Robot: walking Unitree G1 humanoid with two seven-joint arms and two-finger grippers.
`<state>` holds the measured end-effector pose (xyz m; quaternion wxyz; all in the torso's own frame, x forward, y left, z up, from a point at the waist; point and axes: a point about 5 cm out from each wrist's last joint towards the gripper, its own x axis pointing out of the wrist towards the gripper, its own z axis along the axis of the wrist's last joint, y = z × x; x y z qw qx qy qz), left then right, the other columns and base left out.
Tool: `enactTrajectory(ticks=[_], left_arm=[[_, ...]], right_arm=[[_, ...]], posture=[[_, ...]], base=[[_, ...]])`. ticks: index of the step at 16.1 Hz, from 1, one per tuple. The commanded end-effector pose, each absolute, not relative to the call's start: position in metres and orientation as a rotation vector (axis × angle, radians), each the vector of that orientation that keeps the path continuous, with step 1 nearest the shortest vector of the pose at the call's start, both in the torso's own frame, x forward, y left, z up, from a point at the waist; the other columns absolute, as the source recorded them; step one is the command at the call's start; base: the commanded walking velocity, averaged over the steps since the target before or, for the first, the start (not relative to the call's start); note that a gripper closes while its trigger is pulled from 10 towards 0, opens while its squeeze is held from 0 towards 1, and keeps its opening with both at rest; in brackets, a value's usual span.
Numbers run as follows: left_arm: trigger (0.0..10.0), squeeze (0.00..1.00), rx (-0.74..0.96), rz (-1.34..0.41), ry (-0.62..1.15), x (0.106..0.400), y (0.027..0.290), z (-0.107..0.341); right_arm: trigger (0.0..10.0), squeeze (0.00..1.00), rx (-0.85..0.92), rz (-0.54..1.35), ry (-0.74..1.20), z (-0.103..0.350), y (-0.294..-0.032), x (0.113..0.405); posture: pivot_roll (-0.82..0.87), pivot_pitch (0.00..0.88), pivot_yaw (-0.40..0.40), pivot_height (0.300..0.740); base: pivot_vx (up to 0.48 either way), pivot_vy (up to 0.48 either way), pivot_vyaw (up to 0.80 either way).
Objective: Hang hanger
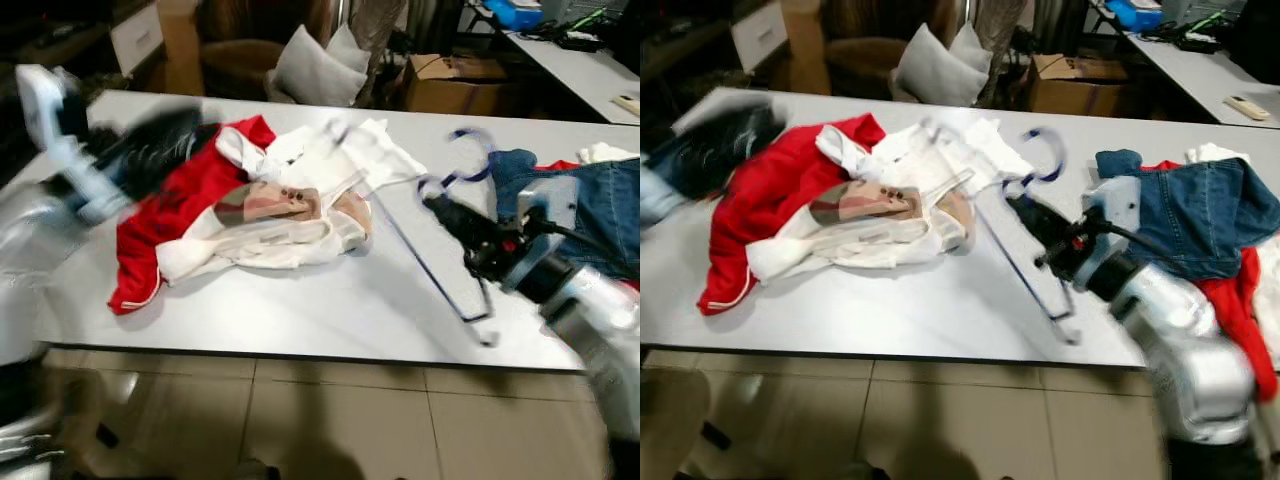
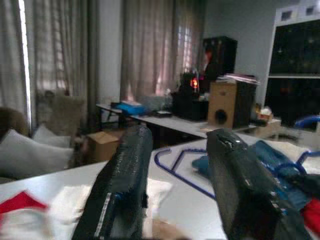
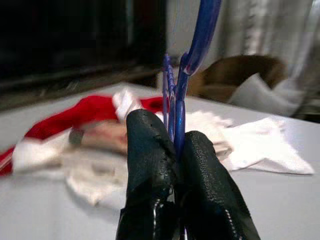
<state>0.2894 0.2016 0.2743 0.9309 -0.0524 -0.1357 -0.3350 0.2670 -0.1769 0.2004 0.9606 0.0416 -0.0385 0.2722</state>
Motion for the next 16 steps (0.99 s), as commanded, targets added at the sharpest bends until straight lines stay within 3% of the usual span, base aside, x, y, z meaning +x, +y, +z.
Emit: enactTrajectory(ticks=[1,2,3,6,10,16], left_arm=[[10.0,0.9,-0.081,-0.638,-0.255,0.294,0.197,0.267],[10.0,0.26,-0.088,-0.578,-0.214,0.297,0.178,0.246],[10.0,0.11,-0.112,-0.541,-0.159,0.297,0.168,0.235],[10.0,0.1,-0.028,-0.413,-0.06,0.289,0.152,0.195],[10.0,0.1,0.077,-0.319,-0.027,0.285,0.15,0.177],[10.0,0.11,0.104,-0.314,-0.045,0.29,0.134,0.175]], right_arm=[[10.0,0.0,0.068,0.469,-0.097,0.206,-0.185,0.265],[10.0,0.0,0.089,0.358,-0.093,0.201,-0.182,0.261],[10.0,0.0,0.116,0.312,-0.086,0.198,-0.179,0.258],[10.0,0.0,0.078,0.221,-0.043,0.186,-0.177,0.251],[10.0,0.0,0.049,0.113,0.009,0.165,-0.19,0.251],[10.0,0.0,0.211,0.059,-0.099,0.173,-0.194,0.254]], posture=[[-0.14,0.0,0.003,0.719],[-0.16,0.0,-0.003,0.719],[-0.16,0.0,-0.003,0.719],[-0.15,0.0,-0.032,0.719],[-0.11,0.0,-0.025,0.719],[-0.11,0.0,-0.02,0.719]], base=[[0.0,0.0,0.0],[0.0,0.0,0.0],[0.0,0.0,0.0],[0.0,0.0,0.0],[0.0,-0.465,0.0],[0.0,-0.48,0.0]])
